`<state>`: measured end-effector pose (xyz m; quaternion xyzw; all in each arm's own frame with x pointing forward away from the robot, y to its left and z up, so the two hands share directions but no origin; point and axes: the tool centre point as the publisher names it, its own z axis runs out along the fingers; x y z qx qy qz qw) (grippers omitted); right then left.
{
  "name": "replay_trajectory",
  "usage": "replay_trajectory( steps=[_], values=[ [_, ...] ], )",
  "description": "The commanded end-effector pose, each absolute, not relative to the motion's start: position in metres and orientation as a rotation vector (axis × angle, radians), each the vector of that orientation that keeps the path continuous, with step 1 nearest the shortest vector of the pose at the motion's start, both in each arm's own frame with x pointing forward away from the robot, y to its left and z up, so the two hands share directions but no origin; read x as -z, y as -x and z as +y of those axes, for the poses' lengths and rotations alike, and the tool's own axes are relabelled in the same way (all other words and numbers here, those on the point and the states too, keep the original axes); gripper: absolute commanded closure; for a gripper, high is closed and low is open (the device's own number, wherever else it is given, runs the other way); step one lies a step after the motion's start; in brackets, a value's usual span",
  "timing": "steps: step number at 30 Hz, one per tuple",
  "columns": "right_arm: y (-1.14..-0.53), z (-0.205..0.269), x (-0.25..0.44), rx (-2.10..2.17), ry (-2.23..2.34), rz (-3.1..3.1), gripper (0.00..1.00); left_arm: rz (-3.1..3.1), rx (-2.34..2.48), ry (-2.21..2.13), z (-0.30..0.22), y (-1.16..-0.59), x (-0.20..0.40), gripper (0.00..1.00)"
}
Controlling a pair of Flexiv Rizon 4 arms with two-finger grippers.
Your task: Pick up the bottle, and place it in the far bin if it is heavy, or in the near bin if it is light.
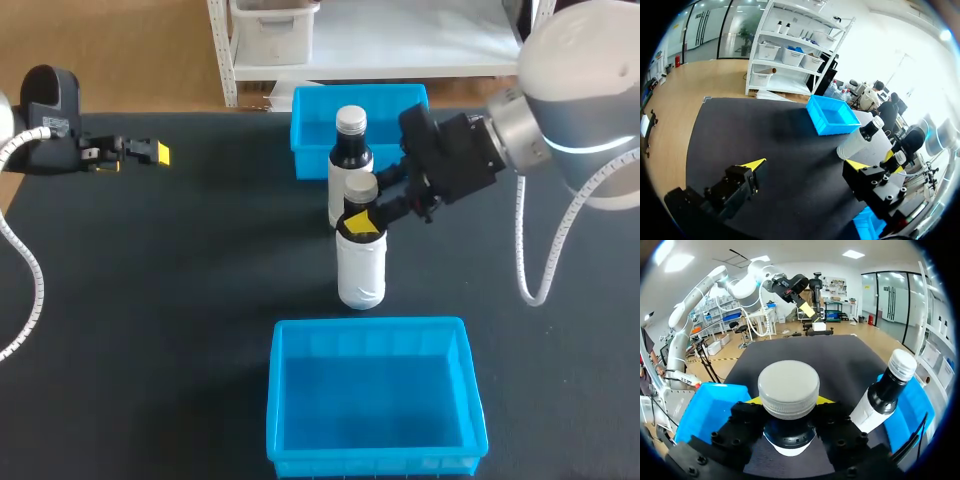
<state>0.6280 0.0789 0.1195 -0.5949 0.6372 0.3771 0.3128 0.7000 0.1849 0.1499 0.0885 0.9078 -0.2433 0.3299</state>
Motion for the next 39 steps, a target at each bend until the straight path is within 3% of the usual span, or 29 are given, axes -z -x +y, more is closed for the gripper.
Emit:
replay_trajectory(
  steps=[1, 25, 39],
  values=[
    [-0.626, 0.075, -0.125, -0.983, 1.569, 1.675, 0.6, 2.374, 0.636, -0.231, 0.185, -0.7, -0.15, 0.0],
    [-0.605, 0.021, -0.21, -0.941, 1.512, 1.613, 0.64, 2.374, 0.636, -0.231, 0.185, -0.7, -0.15, 0.0],
    [-0.549, 0.044, -0.247, -1.151, 1.704, 1.409, 0.64, 2.374, 0.636, -0.231, 0.185, -0.7, -0.15, 0.0]
  ],
)
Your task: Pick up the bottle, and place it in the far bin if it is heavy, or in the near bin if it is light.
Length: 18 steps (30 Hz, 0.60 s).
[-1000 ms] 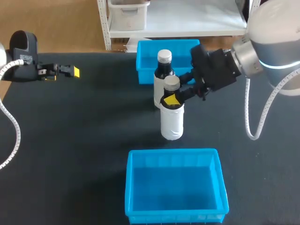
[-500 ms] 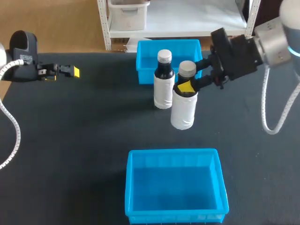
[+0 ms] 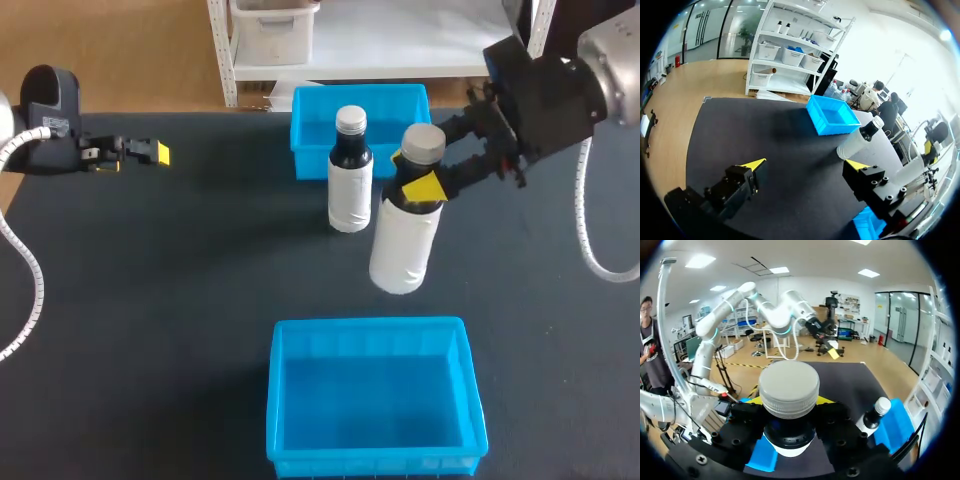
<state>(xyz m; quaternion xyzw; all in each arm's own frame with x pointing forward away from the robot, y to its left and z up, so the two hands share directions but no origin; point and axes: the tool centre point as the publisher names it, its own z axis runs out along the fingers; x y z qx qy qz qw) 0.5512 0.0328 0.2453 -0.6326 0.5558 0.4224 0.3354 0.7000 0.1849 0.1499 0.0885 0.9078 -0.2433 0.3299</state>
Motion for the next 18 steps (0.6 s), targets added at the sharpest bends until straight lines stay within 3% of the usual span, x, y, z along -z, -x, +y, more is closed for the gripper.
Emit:
replay_trajectory(
  steps=[1, 18],
  values=[
    [-0.544, 0.049, -0.247, -1.167, 1.729, 1.39, 0.63, 2.374, 0.636, -0.231, 0.185, -0.7, -0.15, 0.0],
    [-0.467, 0.125, -0.22, -1.235, 2.096, 1.073, 0.63, 2.374, 0.636, -0.231, 0.185, -0.7, -0.15, 0.0]
  ],
)
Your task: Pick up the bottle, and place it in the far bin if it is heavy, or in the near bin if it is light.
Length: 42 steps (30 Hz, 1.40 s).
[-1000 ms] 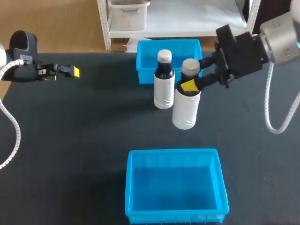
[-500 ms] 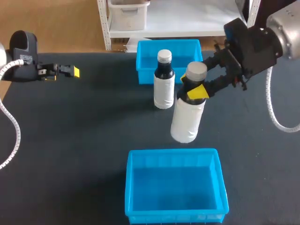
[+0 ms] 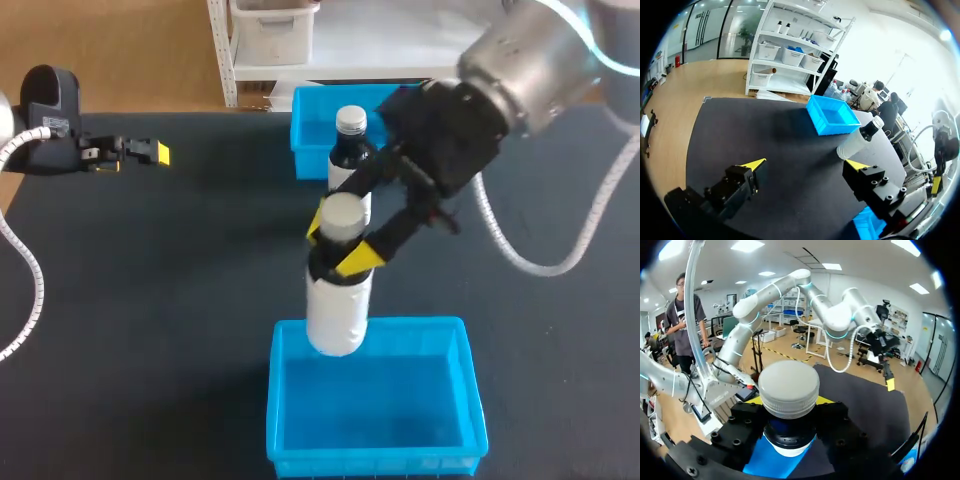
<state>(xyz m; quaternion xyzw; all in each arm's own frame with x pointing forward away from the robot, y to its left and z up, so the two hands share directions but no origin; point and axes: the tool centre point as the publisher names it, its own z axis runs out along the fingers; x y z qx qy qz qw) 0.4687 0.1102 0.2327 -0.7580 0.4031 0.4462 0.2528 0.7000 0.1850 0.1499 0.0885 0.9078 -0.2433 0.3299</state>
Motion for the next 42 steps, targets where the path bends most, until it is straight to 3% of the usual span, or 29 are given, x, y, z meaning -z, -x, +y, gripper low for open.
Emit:
replay_trajectory(
  steps=[1, 25, 30, 32, 33, 34, 35, 42],
  values=[
    [-0.465, 0.125, -0.216, -1.238, 2.102, 1.067, 0.63, 2.374, 0.636, -0.231, 0.185, -0.7, -0.15, 0.0],
    [-0.444, 0.13, -0.148, -1.325, 2.128, 1.075, 0.63, 2.374, 0.636, -0.231, 0.185, -0.7, -0.15, 0.0],
    [-0.446, 0.129, -0.141, -1.326, 2.125, 1.075, 0.59, 2.374, 0.636, -0.231, 0.185, -0.7, -0.15, 0.0],
    [-0.447, 0.129, -0.139, -1.327, 2.123, 1.079, 0.54, 2.374, 0.636, -0.231, 0.185, -0.7, -0.15, 0.0],
    [-0.447, 0.128, -0.138, -1.328, 2.124, 1.081, 0.42, 2.374, 0.636, -0.231, 0.185, -0.7, -0.15, 0.0],
    [-0.447, 0.128, -0.138, -1.329, 2.125, 1.083, 0.11, 2.374, 0.636, -0.231, 0.185, -0.7, -0.15, 0.0],
    [-0.447, 0.128, -0.137, -1.33, 2.125, 1.083, 0.0, 2.374, 0.636, -0.231, 0.185, -0.7, -0.15, 0.0],
    [-0.453, 0.119, -0.136, -1.32, 2.159, 1.102, 0.0, 2.374, 0.636, -0.231, 0.185, -0.7, -0.15, 0.0]
  ],
)
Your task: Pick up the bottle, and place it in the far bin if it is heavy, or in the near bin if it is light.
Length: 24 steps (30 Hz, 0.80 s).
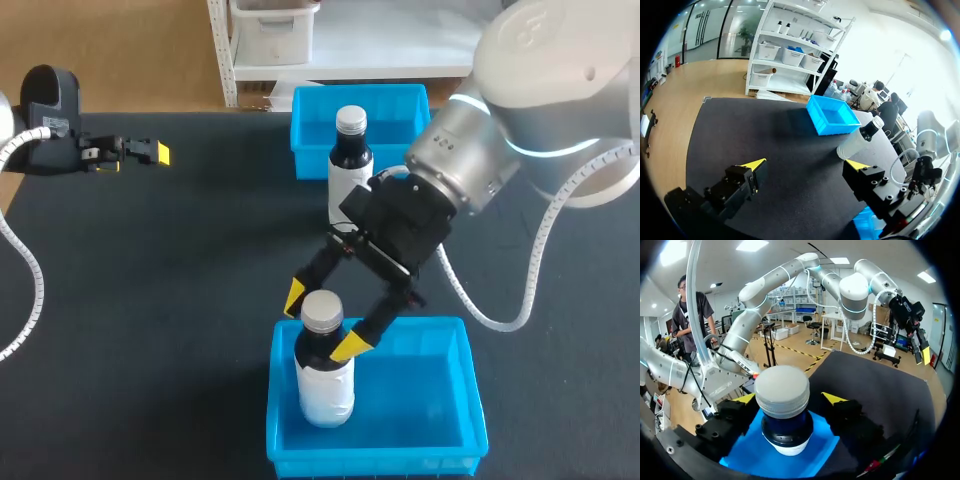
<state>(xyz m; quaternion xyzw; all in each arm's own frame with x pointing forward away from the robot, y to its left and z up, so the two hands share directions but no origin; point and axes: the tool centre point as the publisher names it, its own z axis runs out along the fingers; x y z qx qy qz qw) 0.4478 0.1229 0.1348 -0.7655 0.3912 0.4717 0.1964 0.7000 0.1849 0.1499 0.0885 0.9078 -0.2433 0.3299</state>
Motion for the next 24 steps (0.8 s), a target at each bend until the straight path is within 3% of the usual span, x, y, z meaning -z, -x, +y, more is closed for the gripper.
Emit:
replay_trajectory(
  steps=[1, 15, 24],
  values=[
    [-0.455, 0.116, -0.136, -1.31, 2.167, 1.111, 0.0, 2.374, 0.636, -0.231, 0.185, -0.7, -0.15, 0.0],
    [-0.538, 0.004, -0.133, -1.192, 2.146, 1.29, 0.0, 2.374, 0.636, -0.231, 0.185, -0.7, -0.15, 0.0],
    [-0.625, -0.025, -0.118, -1.07, 1.961, 1.496, 0.0, 2.374, 0.636, -0.231, 0.185, -0.7, -0.15, 0.0]
  ],
)
